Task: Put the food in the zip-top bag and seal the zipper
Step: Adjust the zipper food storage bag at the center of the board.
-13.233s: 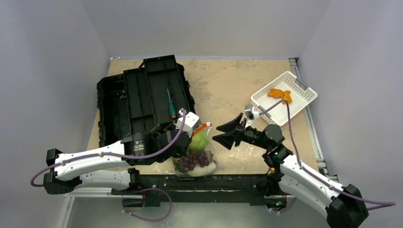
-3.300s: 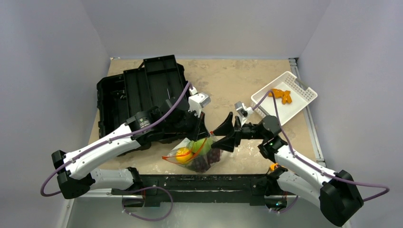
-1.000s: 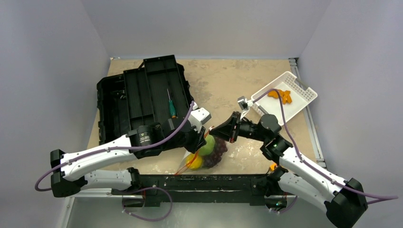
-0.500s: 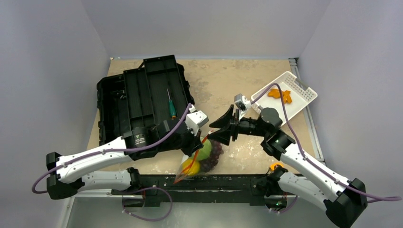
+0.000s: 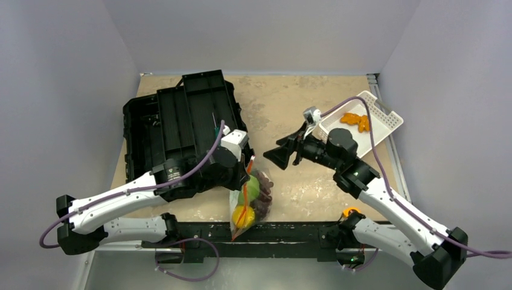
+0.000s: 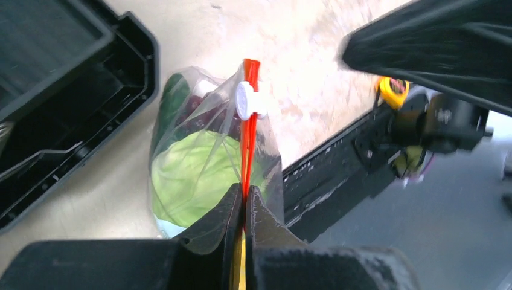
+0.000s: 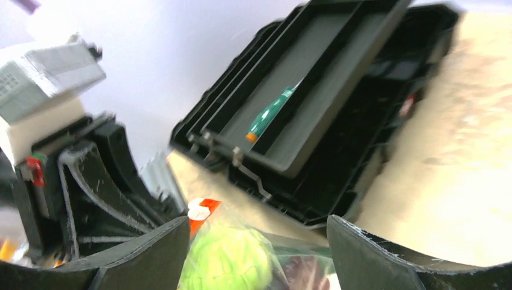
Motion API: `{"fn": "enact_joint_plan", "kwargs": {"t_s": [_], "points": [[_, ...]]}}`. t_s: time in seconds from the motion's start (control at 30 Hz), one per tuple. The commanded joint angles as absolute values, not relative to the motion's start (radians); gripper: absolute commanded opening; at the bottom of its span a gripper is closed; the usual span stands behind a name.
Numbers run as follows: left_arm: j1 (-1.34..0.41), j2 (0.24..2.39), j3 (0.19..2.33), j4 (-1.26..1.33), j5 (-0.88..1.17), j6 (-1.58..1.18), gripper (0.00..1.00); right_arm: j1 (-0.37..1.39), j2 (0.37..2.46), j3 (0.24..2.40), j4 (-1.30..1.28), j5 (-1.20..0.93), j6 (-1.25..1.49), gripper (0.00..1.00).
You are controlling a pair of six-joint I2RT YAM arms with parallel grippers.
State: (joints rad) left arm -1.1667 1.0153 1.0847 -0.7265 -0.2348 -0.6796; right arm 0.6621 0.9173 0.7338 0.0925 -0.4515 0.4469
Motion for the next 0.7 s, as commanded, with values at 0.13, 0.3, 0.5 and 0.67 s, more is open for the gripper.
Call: {"fn": "enact_joint_plan", "kwargs": {"t_s": [0.13, 0.3, 0.5, 0.67], "points": [[-1.161, 1.108, 1.245, -0.805, -0.521, -1.177, 0.0, 0.721, 0.877, 0.913, -0.287, -0.081, 0.406, 0.86], [-1.161, 1.147, 1.263, -0.85, -0.609, -1.371, 0.0, 0.915, 0.82, 0.864, -0.245, -0.018, 0.388, 0.86], [-1.159, 1.15, 1.259, -0.864, -0.627, -1.517, 0.0, 1.175, 0.756, 0.778, -0.173, 0.214, 0.355, 0.83], [-1.154, 1.119, 1.227, -0.872, -0.621, -1.622, 0.0, 1.314, 0.784, 0.708, -0.045, 0.327, 0.292, 0.77]]}}
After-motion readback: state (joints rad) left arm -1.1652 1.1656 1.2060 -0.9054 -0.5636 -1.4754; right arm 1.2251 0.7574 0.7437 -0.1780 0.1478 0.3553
